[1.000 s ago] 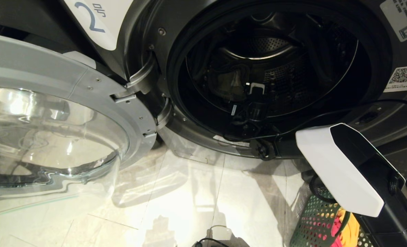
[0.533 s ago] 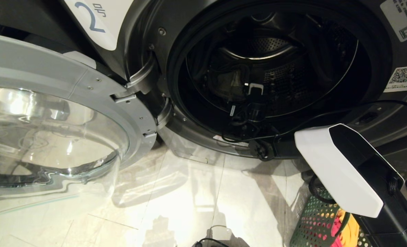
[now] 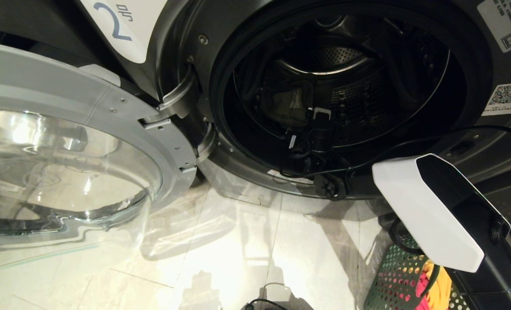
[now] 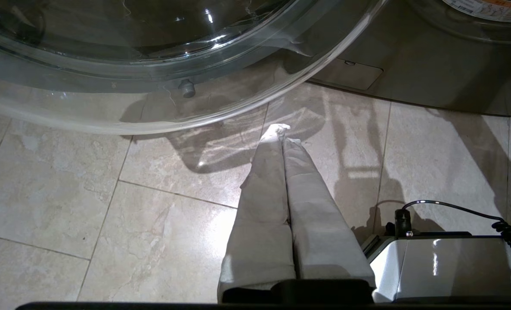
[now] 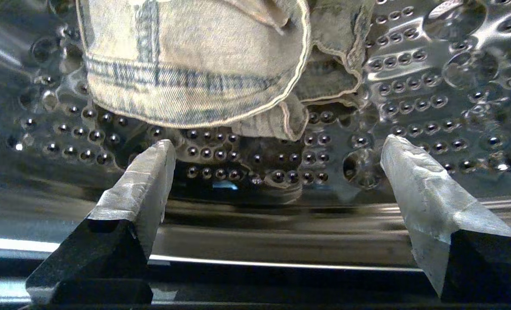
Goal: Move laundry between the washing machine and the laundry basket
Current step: Pick a cloth and place it into the basket
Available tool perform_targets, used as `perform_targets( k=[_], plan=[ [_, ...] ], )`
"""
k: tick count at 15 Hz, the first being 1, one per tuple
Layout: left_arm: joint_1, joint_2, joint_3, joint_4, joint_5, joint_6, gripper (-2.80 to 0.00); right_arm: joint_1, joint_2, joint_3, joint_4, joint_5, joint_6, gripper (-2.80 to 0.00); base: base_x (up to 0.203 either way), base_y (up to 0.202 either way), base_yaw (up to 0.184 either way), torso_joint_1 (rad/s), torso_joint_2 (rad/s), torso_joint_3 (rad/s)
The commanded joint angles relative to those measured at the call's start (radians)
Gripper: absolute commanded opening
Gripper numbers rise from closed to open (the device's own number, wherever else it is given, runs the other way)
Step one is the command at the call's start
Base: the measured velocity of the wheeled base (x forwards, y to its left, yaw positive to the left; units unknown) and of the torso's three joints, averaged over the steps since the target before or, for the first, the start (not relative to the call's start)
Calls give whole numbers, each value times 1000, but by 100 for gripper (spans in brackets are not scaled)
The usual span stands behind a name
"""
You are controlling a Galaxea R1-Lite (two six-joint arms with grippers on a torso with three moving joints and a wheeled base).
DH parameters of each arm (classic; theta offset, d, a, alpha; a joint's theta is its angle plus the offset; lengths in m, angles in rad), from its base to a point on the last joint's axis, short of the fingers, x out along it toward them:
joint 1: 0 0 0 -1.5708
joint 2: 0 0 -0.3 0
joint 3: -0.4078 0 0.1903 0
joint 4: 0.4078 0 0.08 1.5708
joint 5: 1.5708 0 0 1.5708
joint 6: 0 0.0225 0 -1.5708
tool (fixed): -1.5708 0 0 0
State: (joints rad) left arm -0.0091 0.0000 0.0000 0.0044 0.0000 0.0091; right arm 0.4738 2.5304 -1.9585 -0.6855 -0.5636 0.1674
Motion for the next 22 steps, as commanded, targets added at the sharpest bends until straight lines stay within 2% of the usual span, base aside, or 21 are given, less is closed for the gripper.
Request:
perform_targets(
  k=[1,4,5,8,14,22],
  plan=[
    [0,2,0,0,0,0,-280,2,-39,0,12,-5,8,0,0,0,0,0,0,0],
    [0,2,0,0,0,0,-280,1,-121,2,155,-16,62,0,0,0,0,0,0,0],
    [0,2,0,0,0,0,-280,-1,-141,3,212,-44,70,0,0,0,0,0,0,0],
    [0,2,0,0,0,0,-280,5,-148,7,213,-121,79,0,0,0,0,0,0,0],
    [0,2,0,0,0,0,-280,11,-163,4,193,-110,72,0,0,0,0,0,0,0],
    [0,1,0,0,0,0,-280,12,-159,4,161,-58,37,0,0,0,0,0,0,0]
  ],
)
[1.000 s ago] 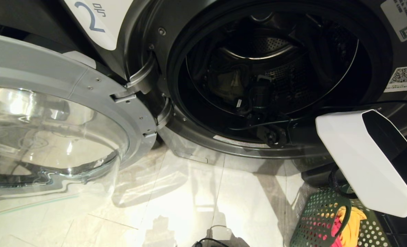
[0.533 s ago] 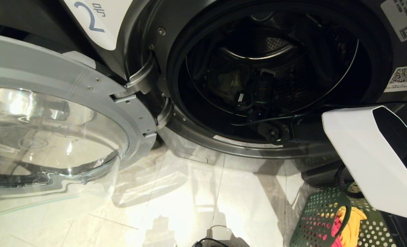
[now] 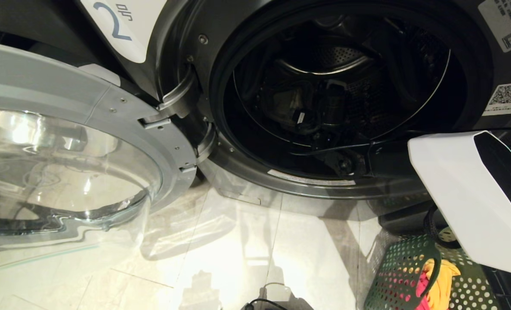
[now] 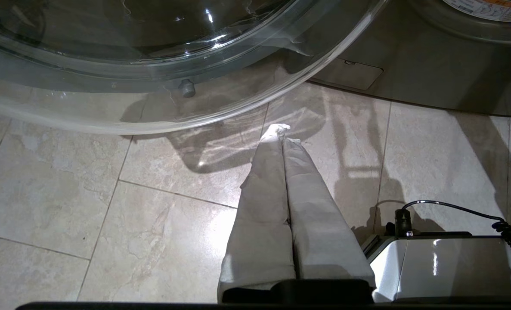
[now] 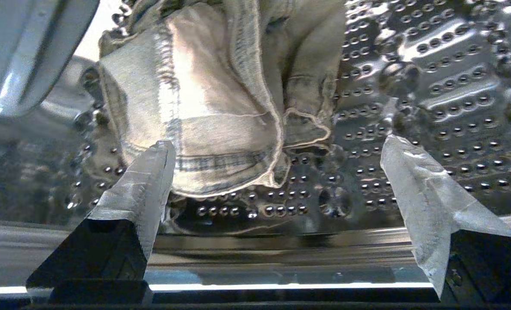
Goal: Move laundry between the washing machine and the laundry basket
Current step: Pick a cloth and place it into the basket
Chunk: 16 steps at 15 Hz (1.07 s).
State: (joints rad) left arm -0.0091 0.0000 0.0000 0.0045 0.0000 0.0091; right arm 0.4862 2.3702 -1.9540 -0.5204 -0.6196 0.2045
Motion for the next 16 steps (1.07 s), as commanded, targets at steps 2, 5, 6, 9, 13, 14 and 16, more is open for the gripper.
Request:
perform_targets(
  k=[2,5,6,9,13,14,16],
  plan=[
    [0,2,0,0,0,2,-280,0,4,0,-3,0,0,0,0,0,0,0,0,0],
    [0,2,0,-1,-2,-9,-280,2,4,0,-4,4,0,0,0,0,0,0,0,0],
    [0,2,0,-1,0,-9,-280,2,1,0,-5,14,0,0,0,0,0,0,0,0],
    [0,2,0,-1,0,-9,-280,7,-2,1,-93,24,-56,0,0,0,0,0,0,0],
    [0,2,0,-1,0,-9,-280,8,9,1,-182,50,-114,0,0,0,0,0,0,0],
    [0,2,0,-1,0,-9,-280,9,9,1,-182,50,-114,0,0,0,0,0,0,0],
    [0,2,0,-1,-2,-9,-280,16,10,1,-182,50,-114,0,0,0,0,0,0,0]
  ],
)
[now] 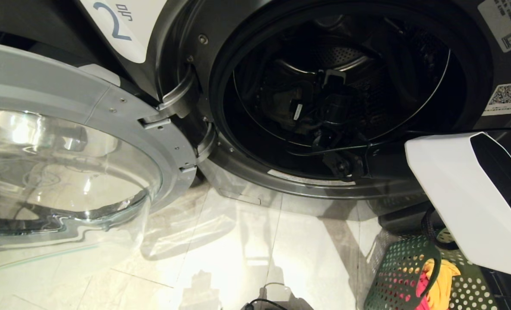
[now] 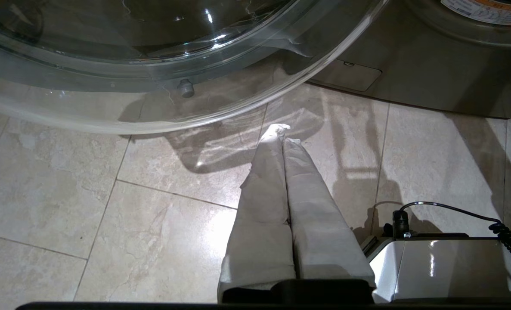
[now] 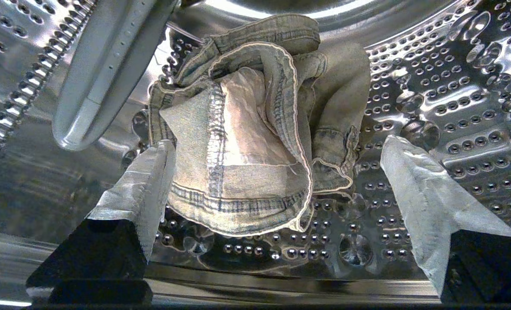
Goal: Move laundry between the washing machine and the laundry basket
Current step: Pick a cloth and place it into the basket
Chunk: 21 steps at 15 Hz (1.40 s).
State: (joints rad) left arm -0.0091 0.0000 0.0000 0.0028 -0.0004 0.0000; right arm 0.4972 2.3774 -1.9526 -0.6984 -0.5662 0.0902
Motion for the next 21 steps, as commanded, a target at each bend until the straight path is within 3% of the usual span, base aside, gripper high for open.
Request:
perform_targets(
  k=[1,11,21],
  plan=[
    [0,2,0,0,0,0,-280,6,2,0,-4,-3,0,0,0,0,0,0,0,0],
    [0,2,0,0,-1,0,-280,9,-11,0,-6,-3,-1,0,0,0,0,3,2,-105],
    [0,2,0,0,0,0,-280,-20,56,0,-26,28,6,0,0,0,0,1,0,-5]
  ],
)
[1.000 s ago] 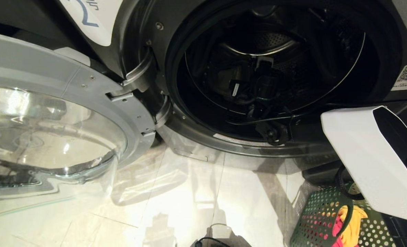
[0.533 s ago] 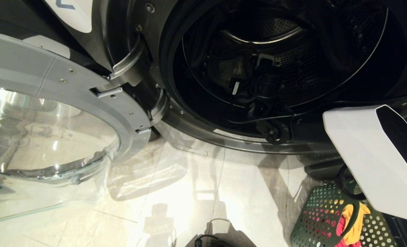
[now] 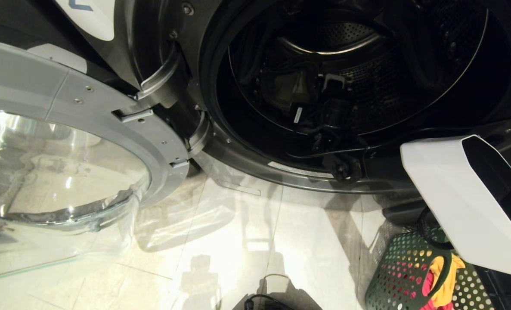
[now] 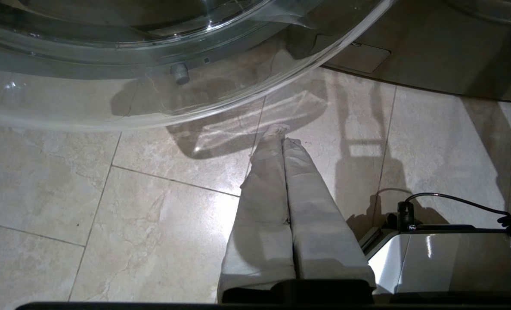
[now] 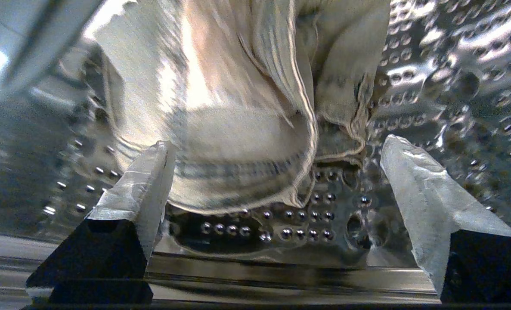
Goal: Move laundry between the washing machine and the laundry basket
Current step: Pick a cloth and place it into the basket
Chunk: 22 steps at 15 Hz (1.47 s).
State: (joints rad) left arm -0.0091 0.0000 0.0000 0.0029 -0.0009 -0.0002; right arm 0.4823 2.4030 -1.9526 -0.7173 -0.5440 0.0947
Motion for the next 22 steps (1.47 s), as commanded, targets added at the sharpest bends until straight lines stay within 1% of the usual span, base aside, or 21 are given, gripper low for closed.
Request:
perform_targets(
  k=[1,5,7,9,11,18,22],
  plan=[
    [0,2,0,0,1,2,-280,-10,43,-2,-12,17,2,0,0,0,0,0,0,0],
    [0,2,0,2,1,3,-280,-14,57,-2,-16,67,2,0,0,0,0,0,0,0],
    [0,2,0,2,1,3,-280,-14,57,-2,-18,75,7,0,0,0,0,0,0,0],
    [0,2,0,2,1,3,-280,-14,60,-2,-39,113,14,0,0,0,0,0,0,0],
    [0,2,0,2,1,3,-280,-16,62,-2,-42,135,13,0,0,0,0,0,0,0],
    [0,2,0,2,1,3,-280,-18,48,-2,-42,164,13,0,0,0,0,0,0,0],
    [0,2,0,2,1,3,-280,-21,33,-2,-42,210,13,0,0,0,0,0,0,0]
  ],
)
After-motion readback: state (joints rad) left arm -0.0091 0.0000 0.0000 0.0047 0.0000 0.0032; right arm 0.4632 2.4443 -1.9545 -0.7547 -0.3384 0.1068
